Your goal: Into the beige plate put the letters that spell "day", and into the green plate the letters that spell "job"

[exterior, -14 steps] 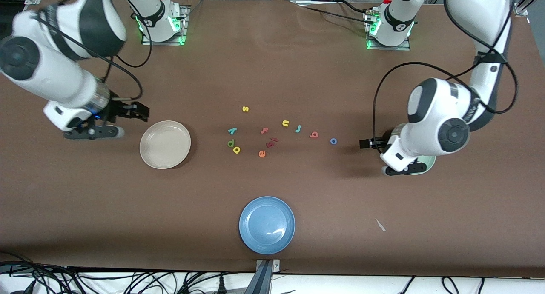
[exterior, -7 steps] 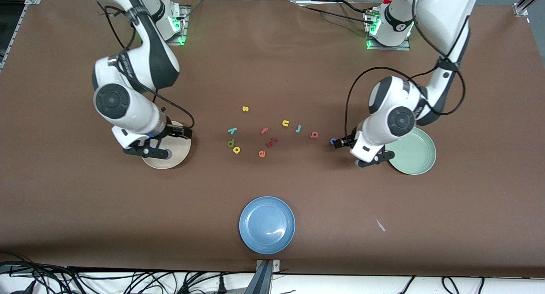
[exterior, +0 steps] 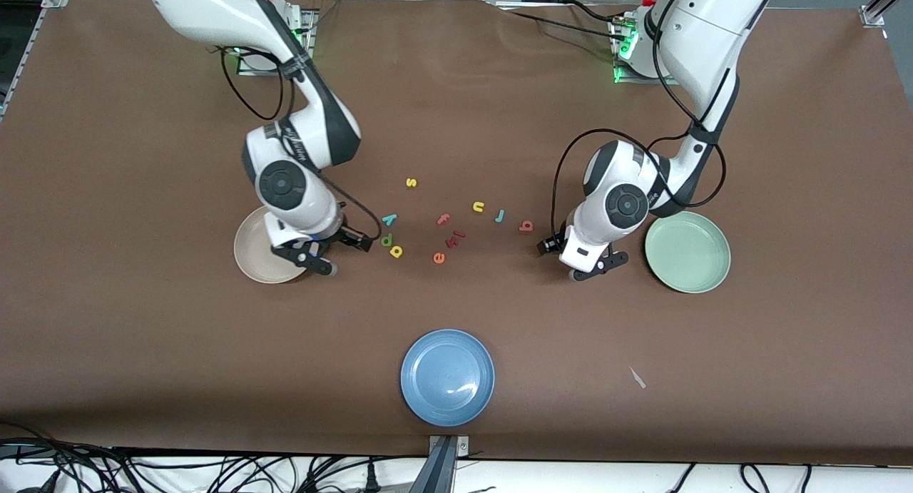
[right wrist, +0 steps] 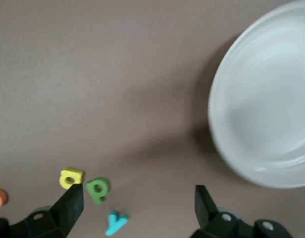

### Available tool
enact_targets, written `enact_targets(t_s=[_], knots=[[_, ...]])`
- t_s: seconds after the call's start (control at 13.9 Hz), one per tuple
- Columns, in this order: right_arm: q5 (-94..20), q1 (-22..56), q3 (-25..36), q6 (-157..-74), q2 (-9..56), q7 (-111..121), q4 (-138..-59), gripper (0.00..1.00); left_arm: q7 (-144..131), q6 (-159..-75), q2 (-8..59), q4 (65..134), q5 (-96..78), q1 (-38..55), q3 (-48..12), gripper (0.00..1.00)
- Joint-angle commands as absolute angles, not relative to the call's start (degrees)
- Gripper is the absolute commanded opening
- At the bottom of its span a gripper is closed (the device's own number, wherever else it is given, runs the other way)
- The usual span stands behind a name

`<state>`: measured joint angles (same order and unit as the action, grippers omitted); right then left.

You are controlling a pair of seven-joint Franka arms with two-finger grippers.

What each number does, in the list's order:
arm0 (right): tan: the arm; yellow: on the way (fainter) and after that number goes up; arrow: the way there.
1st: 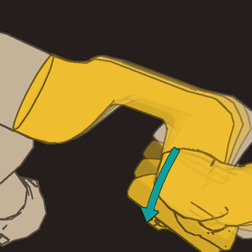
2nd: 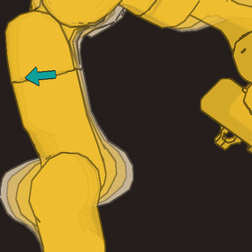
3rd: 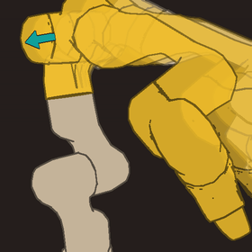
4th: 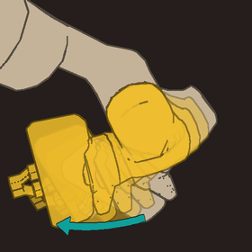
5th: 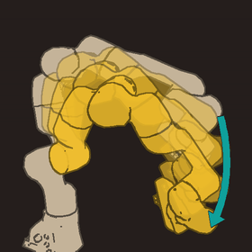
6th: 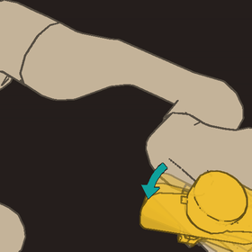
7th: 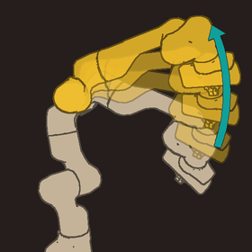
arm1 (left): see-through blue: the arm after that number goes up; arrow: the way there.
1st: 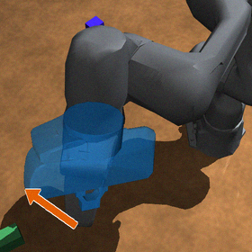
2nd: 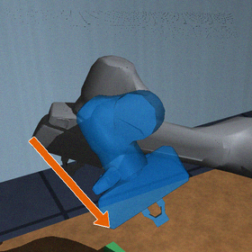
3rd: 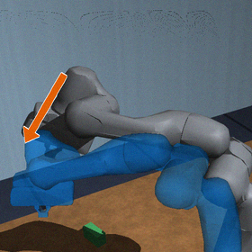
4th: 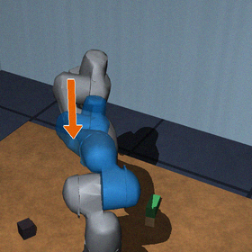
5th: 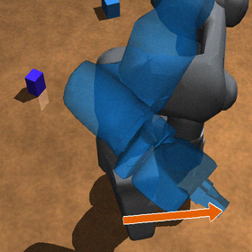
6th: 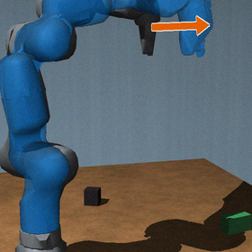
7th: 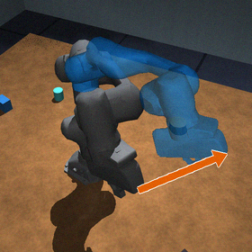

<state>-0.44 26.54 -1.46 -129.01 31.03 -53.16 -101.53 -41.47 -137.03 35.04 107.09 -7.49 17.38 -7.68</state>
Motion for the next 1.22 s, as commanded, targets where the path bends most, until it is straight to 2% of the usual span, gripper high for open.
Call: enact_targets(t_s=[0.0,0.14,0.29,0.58,0.65,0.72,0.86,0.94,1.15], knots=[[-0.8,29.8,-1.1,-132.7,32.7,-63.4,-102.0,0.92,-41.8,-137.0,34.6,108.3,-8.4,18.5,-7.0,0.74],[-0.8,31.9,-1.1,-132.4,32.8,-70.0,-102.5,0.92,-41.7,-136.9,34.7,108.7,-8.3,18.9,-7.0,0.74],[-0.7,32.8,-1.1,-132.4,32.2,-74.0,-104.8,0.90,-41.7,-136.9,34.7,109.1,-8.3,19.2,-7.0,0.65],[-1.1,32.7,-1.1,-132.6,32.3,-74.4,-105.6,0.88,-41.4,-136.7,34.7,109.0,-7.7,19.1,-6.9,0.31],[-1.1,32.7,-1.1,-132.8,32.3,-74.3,-105.9,0.88,-41.3,-136.4,34.7,109.0,-7.0,18.9,-7.0,0.25],[-1.1,32.7,-1.1,-132.9,32.4,-74.4,-106.0,0.87,-40.3,-135.1,34.2,108.6,-6.7,18.3,-7.0,0.24],[-3.2,32.6,-1.1,-133.7,32.7,-74.8,-106.0,0.84,-36.3,-129.3,31.7,108.1,-6.5,17.2,-6.9,0.03],[-4.3,32.6,-1.1,-133.9,32.6,-75.8,-106.0,0.84,-33.5,-127.3,30.2,108.0,-6.6,16.0,-6.9,0.00],[-4.4,32.5,-1.1,-134.0,32.9,-76.6,-106.2,0.81,-27.6,-119.9,25.4,106.8,-6.6,10.9,-6.9,0.00]])
